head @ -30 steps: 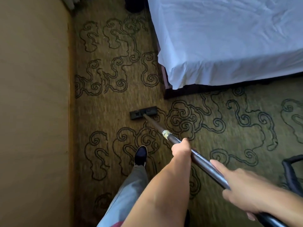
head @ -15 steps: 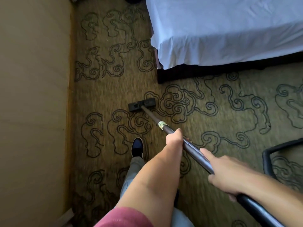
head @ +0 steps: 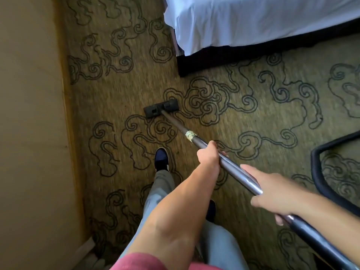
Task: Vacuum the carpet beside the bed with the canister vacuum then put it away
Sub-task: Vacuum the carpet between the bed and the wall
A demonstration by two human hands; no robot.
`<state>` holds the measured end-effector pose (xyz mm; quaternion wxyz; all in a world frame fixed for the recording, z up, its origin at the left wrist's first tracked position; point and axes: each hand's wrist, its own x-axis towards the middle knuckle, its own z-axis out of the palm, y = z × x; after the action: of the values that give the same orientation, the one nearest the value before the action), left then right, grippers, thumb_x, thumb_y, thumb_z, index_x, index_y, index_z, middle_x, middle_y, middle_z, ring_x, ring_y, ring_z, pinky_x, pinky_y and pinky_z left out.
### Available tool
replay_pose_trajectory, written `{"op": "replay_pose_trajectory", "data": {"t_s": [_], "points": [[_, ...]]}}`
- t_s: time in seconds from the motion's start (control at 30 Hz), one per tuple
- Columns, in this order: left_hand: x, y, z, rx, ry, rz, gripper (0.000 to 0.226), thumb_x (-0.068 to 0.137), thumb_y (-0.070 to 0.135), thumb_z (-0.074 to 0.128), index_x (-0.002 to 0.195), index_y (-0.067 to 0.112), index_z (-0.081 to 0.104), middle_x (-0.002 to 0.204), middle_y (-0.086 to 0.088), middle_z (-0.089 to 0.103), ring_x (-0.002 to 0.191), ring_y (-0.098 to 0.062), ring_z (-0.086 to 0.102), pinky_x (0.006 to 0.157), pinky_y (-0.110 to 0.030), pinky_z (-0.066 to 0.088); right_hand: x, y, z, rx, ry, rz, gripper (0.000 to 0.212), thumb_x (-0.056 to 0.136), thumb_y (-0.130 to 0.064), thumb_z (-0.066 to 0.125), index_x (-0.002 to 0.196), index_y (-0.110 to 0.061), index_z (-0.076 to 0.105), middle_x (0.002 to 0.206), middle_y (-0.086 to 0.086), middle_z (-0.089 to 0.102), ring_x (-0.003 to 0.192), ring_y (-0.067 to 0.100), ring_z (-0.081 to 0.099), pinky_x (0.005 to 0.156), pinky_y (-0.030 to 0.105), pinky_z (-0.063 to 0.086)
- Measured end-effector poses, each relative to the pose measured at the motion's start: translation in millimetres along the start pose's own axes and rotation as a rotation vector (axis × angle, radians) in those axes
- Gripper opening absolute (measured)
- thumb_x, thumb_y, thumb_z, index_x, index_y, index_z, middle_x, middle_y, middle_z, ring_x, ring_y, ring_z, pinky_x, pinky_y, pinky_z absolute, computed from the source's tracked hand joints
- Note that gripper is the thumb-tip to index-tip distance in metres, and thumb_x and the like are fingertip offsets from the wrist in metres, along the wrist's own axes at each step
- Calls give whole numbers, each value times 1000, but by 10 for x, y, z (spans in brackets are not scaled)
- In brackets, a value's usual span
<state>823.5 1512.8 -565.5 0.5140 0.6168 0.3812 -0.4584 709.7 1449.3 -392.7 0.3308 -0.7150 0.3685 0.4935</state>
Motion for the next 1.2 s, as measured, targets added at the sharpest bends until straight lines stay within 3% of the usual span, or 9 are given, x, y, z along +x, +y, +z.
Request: {"op": "replay_pose_trajectory", "data": {"t_s": [0.17, 0.27, 0.33, 0.43, 0.67, 0.8, 1.0, 1.1, 1.2], "points": [[57, 81, 23, 25, -15, 50, 19, 78, 19, 58, 89, 4, 59, 56, -11, 69, 80, -38, 76, 84, -53, 62, 101, 33, -71, 76, 2, -44, 105, 80, -15, 69, 153, -56, 7, 111, 9, 60, 42, 26, 69, 39, 31, 54], [147, 145, -82, 81, 1, 63, 40, 79, 19, 61, 112, -4, 61, 97, -25, 75, 97, -42, 74, 90, -53, 59, 133, -115, 17, 30, 65, -17, 100, 79, -16, 66, 153, -54, 11, 102, 6, 63, 40, 24, 68, 39, 34, 57], [338, 335, -240, 139, 40, 88, 29, 85, 16, 60, 105, -4, 61, 73, -19, 74, 74, -34, 77, 70, -42, 64, 313, -365, 125, 29, 114, -38, 93, 81, -15, 63, 154, -49, 17, 100, 8, 66, 42, 24, 69, 43, 37, 60], [540, 935, -519, 238, 143, 173, 12, 89, 12, 57, 83, 1, 57, 32, -1, 55, 25, -15, 55, 26, -17, 38, 578, -952, 134, 56, 106, -134, 73, 84, -12, 58, 148, -30, 29, 95, 12, 68, 50, 28, 73, 50, 44, 63], [870, 1583, -522, 286, 111, 204, 9, 86, 10, 56, 84, 3, 61, 45, -7, 63, 35, -20, 62, 38, -23, 49, 796, -1453, -319, 68, 110, -176, 87, 89, -7, 52, 158, -42, 13, 118, 14, 60, 61, 33, 75, 51, 46, 63], [1274, 2175, -608, 307, 155, 229, 21, 85, 11, 57, 104, 4, 63, 88, -17, 67, 74, -30, 68, 80, -37, 58, 1074, -1982, -516, 62, 136, -259, 91, 89, -12, 57, 160, -40, 8, 131, 16, 57, 92, 37, 70, 77, 48, 63], [1575, 3037, -615, 255, 113, 264, 38, 82, 10, 59, 116, -4, 65, 91, -25, 73, 80, -37, 74, 82, -47, 62, 1457, -2575, -1071, 255, 55, -274, 91, 86, -8, 64, 151, -50, 16, 101, 15, 64, 63, 35, 74, 51, 46, 63], [1733, 3420, -682, 270, 88, 247, 20, 82, 9, 60, 99, -1, 62, 50, -11, 66, 43, -25, 66, 54, -29, 57, 1591, -2909, -1227, 286, 42, -252, 92, 88, -10, 63, 147, -60, 15, 102, 11, 63, 59, 30, 75, 51, 42, 63], [1822, 3849, -796, 330, 105, 236, 15, 82, 12, 59, 92, 1, 61, 38, -2, 60, 31, -17, 61, 49, -22, 49, 1685, -3311, -1411, 259, 38, -252, 92, 88, -12, 61, 149, -58, 10, 99, 9, 63, 53, 26, 74, 52, 41, 64]]}}
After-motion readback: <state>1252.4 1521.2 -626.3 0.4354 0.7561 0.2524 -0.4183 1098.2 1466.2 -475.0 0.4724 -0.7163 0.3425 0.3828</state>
